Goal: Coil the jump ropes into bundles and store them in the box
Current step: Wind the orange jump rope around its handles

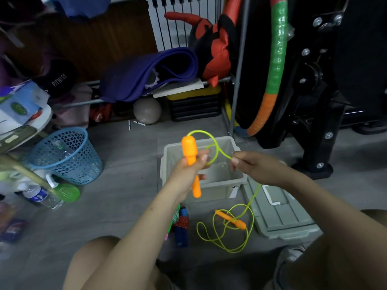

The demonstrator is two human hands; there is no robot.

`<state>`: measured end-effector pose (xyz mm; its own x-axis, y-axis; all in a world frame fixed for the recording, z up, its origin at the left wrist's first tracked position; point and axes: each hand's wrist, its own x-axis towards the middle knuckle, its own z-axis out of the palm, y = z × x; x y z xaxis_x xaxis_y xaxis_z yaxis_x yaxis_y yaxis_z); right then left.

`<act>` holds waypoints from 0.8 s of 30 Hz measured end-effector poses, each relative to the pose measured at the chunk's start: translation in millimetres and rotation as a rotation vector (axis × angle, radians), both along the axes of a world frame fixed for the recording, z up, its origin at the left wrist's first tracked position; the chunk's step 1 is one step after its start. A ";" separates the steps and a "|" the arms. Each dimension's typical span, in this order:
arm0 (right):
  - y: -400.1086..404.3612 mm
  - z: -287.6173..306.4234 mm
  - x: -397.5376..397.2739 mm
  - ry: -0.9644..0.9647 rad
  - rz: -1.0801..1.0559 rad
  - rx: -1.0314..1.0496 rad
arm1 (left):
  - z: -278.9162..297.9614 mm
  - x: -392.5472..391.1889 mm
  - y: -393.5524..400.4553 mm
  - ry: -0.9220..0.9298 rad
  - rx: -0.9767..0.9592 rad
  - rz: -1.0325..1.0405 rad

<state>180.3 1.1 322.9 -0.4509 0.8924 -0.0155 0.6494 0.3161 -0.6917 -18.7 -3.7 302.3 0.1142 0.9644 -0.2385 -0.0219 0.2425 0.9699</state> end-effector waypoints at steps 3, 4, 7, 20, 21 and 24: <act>-0.1 -0.7 -3.5 0.021 0.041 0.094 | -2.2 17.3 -7.8 -0.099 -0.090 -0.109; 0.2 -1.9 -4.6 -0.006 0.053 0.122 | -1.7 19.9 -9.0 -0.143 -0.118 -0.110; -0.5 -6.7 -9.3 -0.119 0.083 0.135 | -3.4 20.0 -7.3 -0.178 -0.138 -0.079; 8.7 -3.7 22.1 -0.703 0.181 -0.358 | 18.2 -29.7 19.9 -0.622 -0.136 0.357; 10.8 -4.7 24.7 -0.620 0.104 -0.319 | 17.1 -31.7 19.5 -0.509 -0.095 0.336; 11.7 -2.9 22.2 -0.095 -0.068 -0.258 | 4.9 -27.1 16.2 -0.064 0.082 0.284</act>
<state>202.5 12.9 320.0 -0.3762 0.8816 -0.2850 0.7287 0.0916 -0.6787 -45.7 12.5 307.2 -0.1503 0.9757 -0.1592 -0.1392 0.1386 0.9805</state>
